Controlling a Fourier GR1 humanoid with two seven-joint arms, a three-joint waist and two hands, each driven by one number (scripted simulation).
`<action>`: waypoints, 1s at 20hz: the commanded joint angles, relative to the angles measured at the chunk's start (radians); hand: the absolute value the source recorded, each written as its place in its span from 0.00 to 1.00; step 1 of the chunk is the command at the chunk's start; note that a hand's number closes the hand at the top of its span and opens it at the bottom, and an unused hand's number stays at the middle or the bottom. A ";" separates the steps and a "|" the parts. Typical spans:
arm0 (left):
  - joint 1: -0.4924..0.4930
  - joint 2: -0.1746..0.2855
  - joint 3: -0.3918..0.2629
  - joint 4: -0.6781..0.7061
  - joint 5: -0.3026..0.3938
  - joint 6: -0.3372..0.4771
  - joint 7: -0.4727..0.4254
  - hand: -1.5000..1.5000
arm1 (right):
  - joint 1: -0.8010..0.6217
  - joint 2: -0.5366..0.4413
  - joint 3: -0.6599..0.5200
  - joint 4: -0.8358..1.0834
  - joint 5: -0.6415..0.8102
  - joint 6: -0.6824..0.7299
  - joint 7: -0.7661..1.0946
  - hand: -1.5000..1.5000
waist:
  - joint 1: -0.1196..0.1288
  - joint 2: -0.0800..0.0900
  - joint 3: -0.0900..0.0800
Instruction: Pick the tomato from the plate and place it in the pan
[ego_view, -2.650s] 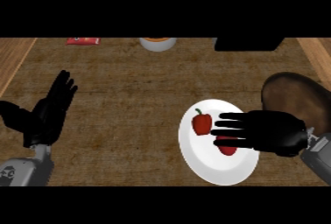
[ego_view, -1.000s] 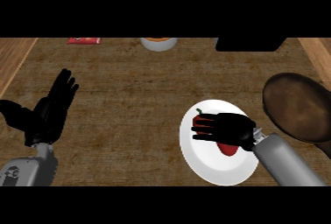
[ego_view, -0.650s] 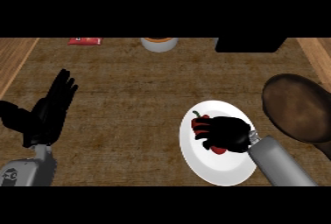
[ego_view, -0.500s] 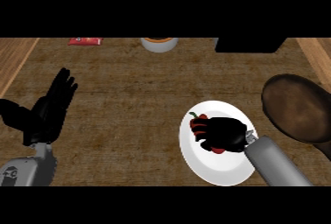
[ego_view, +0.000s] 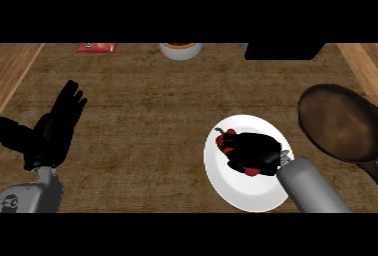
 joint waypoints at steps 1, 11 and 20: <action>0.010 0.002 0.011 0.009 -0.015 0.020 -0.006 0.50 | 0.113 0.028 -0.131 0.003 -0.034 0.059 0.224 1.00 | -0.050 0.004 0.001; 0.018 0.002 0.025 -0.010 -0.023 0.047 0.020 0.50 | 0.297 0.164 -0.304 -0.509 -0.015 -0.032 0.718 1.00 | -0.085 -0.013 -0.001; -0.022 0.008 0.009 -0.011 -0.009 0.003 0.042 0.50 | 0.378 0.207 -0.261 -1.089 0.009 0.256 0.917 1.00 | -0.014 0.009 0.001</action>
